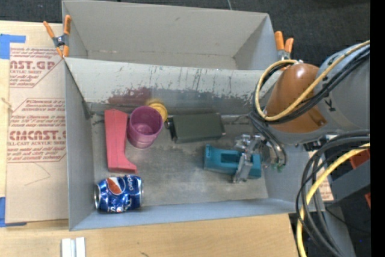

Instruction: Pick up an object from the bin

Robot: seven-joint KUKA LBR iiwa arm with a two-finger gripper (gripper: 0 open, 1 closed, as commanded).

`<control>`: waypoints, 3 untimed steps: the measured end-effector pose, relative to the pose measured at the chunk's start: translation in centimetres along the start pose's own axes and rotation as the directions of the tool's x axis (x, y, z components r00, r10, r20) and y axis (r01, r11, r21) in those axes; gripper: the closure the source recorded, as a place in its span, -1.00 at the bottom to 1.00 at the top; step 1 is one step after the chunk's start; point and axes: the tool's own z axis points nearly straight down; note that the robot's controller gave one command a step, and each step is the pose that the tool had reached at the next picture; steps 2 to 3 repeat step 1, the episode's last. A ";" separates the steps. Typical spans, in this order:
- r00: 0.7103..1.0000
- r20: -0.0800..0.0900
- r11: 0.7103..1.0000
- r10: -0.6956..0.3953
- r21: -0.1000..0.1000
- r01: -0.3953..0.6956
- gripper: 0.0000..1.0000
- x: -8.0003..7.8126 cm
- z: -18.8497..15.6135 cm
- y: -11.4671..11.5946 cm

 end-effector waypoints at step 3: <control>1.000 -0.005 1.000 0.000 0.000 0.000 1.00 0.2 -1.6 0.0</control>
Offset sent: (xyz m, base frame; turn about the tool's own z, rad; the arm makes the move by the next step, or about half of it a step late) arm 0.0000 0.0000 0.0855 0.0000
